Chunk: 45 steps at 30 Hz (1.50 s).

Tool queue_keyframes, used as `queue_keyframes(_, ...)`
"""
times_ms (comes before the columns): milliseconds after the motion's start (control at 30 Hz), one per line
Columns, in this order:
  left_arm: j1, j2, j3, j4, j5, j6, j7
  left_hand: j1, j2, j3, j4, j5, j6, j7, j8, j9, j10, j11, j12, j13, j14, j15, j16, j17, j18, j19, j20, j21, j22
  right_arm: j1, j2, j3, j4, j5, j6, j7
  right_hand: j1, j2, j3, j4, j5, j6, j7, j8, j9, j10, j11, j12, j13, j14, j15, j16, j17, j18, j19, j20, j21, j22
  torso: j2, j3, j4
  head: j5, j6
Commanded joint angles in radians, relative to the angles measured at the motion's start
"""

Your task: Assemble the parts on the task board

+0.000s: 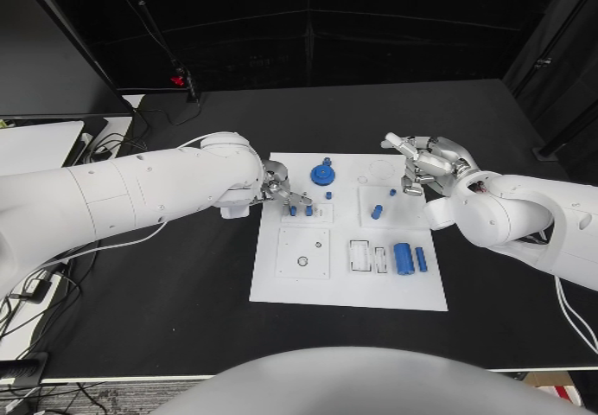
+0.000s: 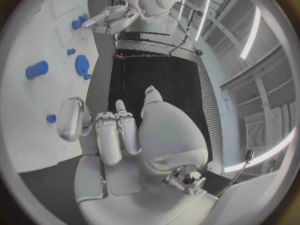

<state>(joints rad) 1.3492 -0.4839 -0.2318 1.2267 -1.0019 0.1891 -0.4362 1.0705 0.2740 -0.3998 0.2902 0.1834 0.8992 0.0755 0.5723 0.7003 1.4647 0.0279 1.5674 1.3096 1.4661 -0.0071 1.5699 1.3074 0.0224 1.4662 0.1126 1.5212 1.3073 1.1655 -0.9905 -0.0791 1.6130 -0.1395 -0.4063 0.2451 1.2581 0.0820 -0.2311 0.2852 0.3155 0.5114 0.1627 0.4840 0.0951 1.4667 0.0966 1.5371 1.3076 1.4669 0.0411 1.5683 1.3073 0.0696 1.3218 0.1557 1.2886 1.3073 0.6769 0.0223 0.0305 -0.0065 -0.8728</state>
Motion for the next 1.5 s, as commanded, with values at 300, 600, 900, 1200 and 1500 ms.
queue_keyframes(300, -0.005, -0.012, -0.004, 0.012, -0.002, -0.011, 0.004, 0.016, 0.003, -0.001, -0.001, 0.014, 0.001, -0.004, 0.021, 0.019, 0.106, -0.009, 0.003, 0.261, 0.105, -0.008, 0.001, 0.263, -0.003, 0.035, -0.007, -0.002, 0.237, 0.001, 0.001, 0.000, 0.002, -0.002, 0.009, 0.004, 0.002, 0.010, -0.008, 0.001, 0.005, -0.008, 0.023, 0.002, -0.001, 0.030, 0.009, 0.001, 0.208, 0.104, 0.008, 0.002, 0.264, 0.013, -0.005, 0.002, -0.006, 0.143, 0.001, 0.0000, 0.0001, 0.001, 0.002)
queue_keyframes(600, -0.002, -0.055, -0.004, 0.044, -0.015, -0.198, 0.085, 0.029, -0.006, -0.003, -0.002, 0.016, -0.031, -0.002, 0.033, 0.040, 0.106, -0.009, 0.003, 0.261, 0.105, -0.010, 0.001, 0.263, -0.002, 0.033, -0.010, -0.004, 0.237, 0.001, 0.000, 0.000, 0.002, -0.002, 0.008, 0.005, 0.003, 0.011, -0.010, 0.001, 0.005, -0.012, 0.024, 0.008, -0.002, 0.031, 0.010, 0.001, 0.208, 0.104, 0.009, 0.002, 0.264, 0.013, -0.005, 0.003, -0.008, 0.143, -0.001, 0.0007, 0.0005, -0.003, 0.004)
queue_keyframes(900, 0.022, -0.113, -0.004, 0.085, 0.110, -0.597, 0.410, 0.112, -0.044, 0.000, 0.002, 0.016, -0.106, 0.015, 0.029, 0.036, 0.094, 0.005, -0.003, 0.253, 0.105, -0.001, 0.001, 0.263, 0.020, -0.052, -0.006, -0.072, 0.205, 0.001, 0.000, 0.000, -0.001, -0.002, 0.010, 0.006, 0.003, 0.011, -0.010, 0.001, 0.005, -0.012, 0.024, 0.008, -0.002, 0.031, 0.010, 0.001, 0.208, 0.104, 0.009, 0.002, 0.264, 0.013, -0.005, 0.003, -0.008, 0.143, 0.000, -0.0003, 0.0017, -0.003, 0.008)
queue_keyframes(1200, 0.013, -0.078, -0.004, 0.039, 0.346, -0.710, 0.709, 0.337, -0.120, 0.010, 0.004, 0.100, -0.225, 0.086, -0.083, -0.134, -0.731, 0.079, -0.841, -0.557, 0.090, 0.061, -0.003, 0.250, 0.045, -0.169, 0.042, -0.179, 0.169, 0.000, 0.001, 0.000, -0.004, -0.002, 0.015, 0.009, 0.003, 0.011, -0.010, 0.001, 0.005, -0.012, 0.024, 0.009, -0.002, 0.030, 0.010, 0.001, 0.207, 0.104, 0.009, 0.002, 0.264, 0.013, -0.006, 0.003, -0.008, 0.143, 0.001, -0.0010, 0.0003, -0.002, 0.009)
queue_keyframes(1500, -0.008, -0.011, -0.004, -0.045, 0.137, -0.639, 0.746, 0.473, -0.184, 0.041, 0.001, 0.149, -0.225, 0.117, -0.198, -0.315, -0.741, 0.111, -1.076, -0.885, -0.027, 0.084, -0.059, 0.095, 0.034, -0.112, 0.070, -0.133, 0.189, -0.003, 0.002, 0.000, -0.002, -0.002, 0.018, 0.011, 0.003, 0.011, -0.010, 0.001, 0.005, -0.012, 0.024, 0.009, -0.002, 0.030, 0.010, 0.001, 0.207, 0.104, 0.009, 0.002, 0.264, 0.013, -0.006, 0.003, -0.008, 0.143, 0.001, -0.0015, -0.0023, -0.002, 0.018)
